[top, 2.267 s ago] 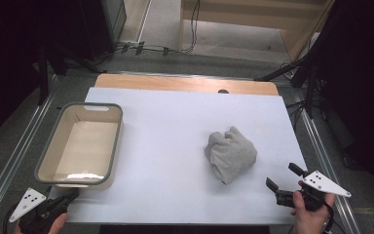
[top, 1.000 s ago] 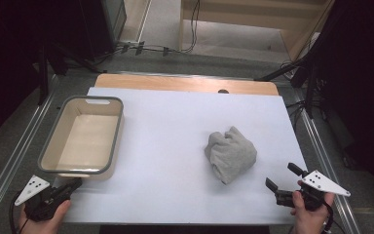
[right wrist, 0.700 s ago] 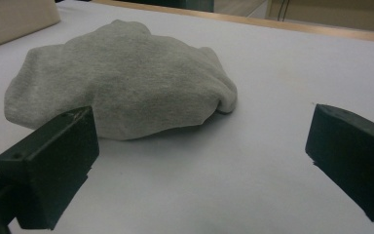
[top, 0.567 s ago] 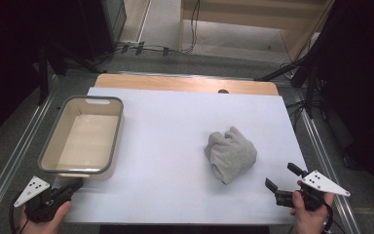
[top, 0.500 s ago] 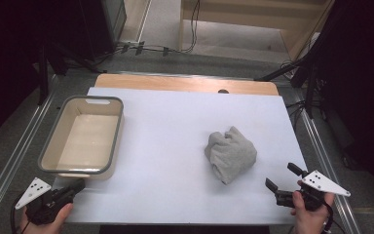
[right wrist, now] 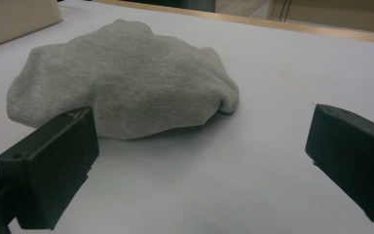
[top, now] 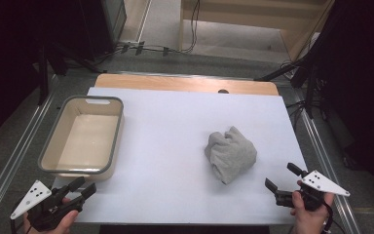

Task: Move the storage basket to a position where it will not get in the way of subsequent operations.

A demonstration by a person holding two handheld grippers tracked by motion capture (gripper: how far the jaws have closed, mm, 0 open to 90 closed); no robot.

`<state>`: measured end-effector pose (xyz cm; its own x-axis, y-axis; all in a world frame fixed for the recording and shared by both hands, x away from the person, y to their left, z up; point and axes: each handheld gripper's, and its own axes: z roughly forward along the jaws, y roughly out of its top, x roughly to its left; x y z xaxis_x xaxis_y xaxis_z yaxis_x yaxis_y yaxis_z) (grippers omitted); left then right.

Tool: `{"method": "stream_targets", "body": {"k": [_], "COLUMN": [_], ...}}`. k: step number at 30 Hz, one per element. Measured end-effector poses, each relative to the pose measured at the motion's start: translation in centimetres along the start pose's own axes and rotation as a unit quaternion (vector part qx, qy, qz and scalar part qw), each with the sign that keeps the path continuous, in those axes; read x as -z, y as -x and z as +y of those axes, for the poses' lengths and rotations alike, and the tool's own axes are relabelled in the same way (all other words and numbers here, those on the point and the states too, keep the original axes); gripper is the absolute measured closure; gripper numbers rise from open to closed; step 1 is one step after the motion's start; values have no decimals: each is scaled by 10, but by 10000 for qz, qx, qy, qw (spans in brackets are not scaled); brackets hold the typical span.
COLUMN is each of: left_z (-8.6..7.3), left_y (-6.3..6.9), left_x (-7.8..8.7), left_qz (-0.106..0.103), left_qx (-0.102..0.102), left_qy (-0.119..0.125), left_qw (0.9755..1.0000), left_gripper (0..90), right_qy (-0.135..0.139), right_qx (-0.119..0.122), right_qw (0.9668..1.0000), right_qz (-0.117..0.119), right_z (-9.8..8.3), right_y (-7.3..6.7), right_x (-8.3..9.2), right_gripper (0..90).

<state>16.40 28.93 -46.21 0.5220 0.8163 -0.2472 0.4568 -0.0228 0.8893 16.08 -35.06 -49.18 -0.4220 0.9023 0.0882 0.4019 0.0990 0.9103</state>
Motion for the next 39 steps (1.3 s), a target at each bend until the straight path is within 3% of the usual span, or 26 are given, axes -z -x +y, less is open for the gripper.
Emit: {"method": "stream_targets", "body": {"k": [6, 15, 17, 18, 26, 28, 32, 39], "left_z": [9, 21, 25, 27, 40, 42, 47, 54], "left_y": [14, 34, 39, 41, 64, 66, 78, 92], "left_x": [-6, -21, -25, -28, -50, -53, -67, -85], "left_qz": [-154, -344, -397, -431, -915, -923, -1057, -1205], "left_qx": [-114, -285, -350, -389, -653, -685, -872, -992], "left_qy": [97, 10, -7, -15, 15, 4, -72, -126], "left_qw": [9998, 9990, 9986, 9983, 9937, 9934, 9905, 9877], "left_gripper": [284, 78, 70, 19, 0, 0, 0, 0], "right_qy": [8, 18, 19, 19, 67, 75, 59, 40], "right_qx": [3, -5, 8, 31, 11, -4, -24, -19], "right_qw": [10000, 10000, 10000, 10000, 9999, 9999, 9999, 9999], "right_qz": [1, 3, 7, 28, 79, 94, 88, 99], "right_z": [0, 1, 1, 1, 2, 2, 2, 3], "right_y": [0, -1, -2, -3, -5, -4, -5, -7], "right_x": [0, 0, 0, -1, -1, -1, -1, -1], "right_gripper": [0, 0, 0, 0, 0, 0, 0, 0]}}
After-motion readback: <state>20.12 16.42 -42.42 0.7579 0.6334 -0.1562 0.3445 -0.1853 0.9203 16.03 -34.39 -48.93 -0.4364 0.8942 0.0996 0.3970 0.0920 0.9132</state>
